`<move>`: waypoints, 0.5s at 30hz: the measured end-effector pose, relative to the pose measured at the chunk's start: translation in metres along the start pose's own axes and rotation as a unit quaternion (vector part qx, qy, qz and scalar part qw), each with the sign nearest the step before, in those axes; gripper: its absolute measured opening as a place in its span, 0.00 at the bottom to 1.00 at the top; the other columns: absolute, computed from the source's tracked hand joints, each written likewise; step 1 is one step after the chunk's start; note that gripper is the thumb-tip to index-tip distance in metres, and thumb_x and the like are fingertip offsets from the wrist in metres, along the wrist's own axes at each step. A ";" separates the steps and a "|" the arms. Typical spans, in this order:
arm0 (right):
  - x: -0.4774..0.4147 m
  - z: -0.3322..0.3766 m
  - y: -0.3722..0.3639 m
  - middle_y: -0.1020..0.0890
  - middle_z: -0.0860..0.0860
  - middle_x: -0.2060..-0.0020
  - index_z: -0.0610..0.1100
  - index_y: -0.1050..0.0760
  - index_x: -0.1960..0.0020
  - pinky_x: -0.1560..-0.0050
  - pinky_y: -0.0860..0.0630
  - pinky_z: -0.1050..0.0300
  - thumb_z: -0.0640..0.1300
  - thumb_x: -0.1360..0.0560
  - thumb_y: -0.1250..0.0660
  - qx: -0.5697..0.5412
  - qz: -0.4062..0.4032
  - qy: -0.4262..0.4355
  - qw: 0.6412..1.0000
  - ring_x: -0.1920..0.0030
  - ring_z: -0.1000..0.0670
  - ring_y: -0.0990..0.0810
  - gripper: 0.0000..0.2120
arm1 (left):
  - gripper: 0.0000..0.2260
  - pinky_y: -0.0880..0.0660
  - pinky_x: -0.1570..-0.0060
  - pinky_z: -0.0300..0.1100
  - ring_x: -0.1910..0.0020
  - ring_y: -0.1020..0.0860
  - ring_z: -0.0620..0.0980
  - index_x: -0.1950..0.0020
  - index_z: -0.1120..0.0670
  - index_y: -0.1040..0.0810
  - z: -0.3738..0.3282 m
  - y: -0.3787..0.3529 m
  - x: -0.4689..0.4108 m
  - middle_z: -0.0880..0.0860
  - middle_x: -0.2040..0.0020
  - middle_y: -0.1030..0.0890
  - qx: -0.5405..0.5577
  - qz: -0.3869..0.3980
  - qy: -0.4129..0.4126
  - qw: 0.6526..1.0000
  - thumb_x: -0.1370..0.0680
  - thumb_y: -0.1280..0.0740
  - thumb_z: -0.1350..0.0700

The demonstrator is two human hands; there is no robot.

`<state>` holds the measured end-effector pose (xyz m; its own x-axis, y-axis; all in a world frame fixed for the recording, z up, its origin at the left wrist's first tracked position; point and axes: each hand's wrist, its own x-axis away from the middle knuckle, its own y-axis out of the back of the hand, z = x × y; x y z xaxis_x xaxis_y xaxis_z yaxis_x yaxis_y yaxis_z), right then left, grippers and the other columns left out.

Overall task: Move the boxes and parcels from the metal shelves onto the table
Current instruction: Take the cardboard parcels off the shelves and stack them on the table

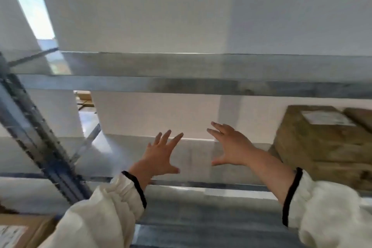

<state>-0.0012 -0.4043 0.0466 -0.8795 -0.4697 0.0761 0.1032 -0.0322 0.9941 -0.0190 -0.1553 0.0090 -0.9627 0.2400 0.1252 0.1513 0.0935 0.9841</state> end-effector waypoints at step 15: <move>0.183 -0.247 0.051 0.53 0.54 0.23 0.54 0.54 0.23 0.26 0.44 0.44 0.68 0.35 0.31 0.021 -0.019 -0.223 0.974 0.24 0.48 0.53 0.51 | 0.51 0.40 0.30 0.57 0.24 0.50 0.60 0.24 0.38 0.62 -0.312 0.017 -0.136 0.55 0.21 0.56 0.031 -0.017 -0.221 0.975 0.33 0.28 0.36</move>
<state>-0.0423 -0.7099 0.0922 -0.9978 -0.0375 0.0553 0.0554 -0.0011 0.9985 0.0443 -0.4878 0.0477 -0.7786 0.6274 0.0128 0.1478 0.1634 0.9754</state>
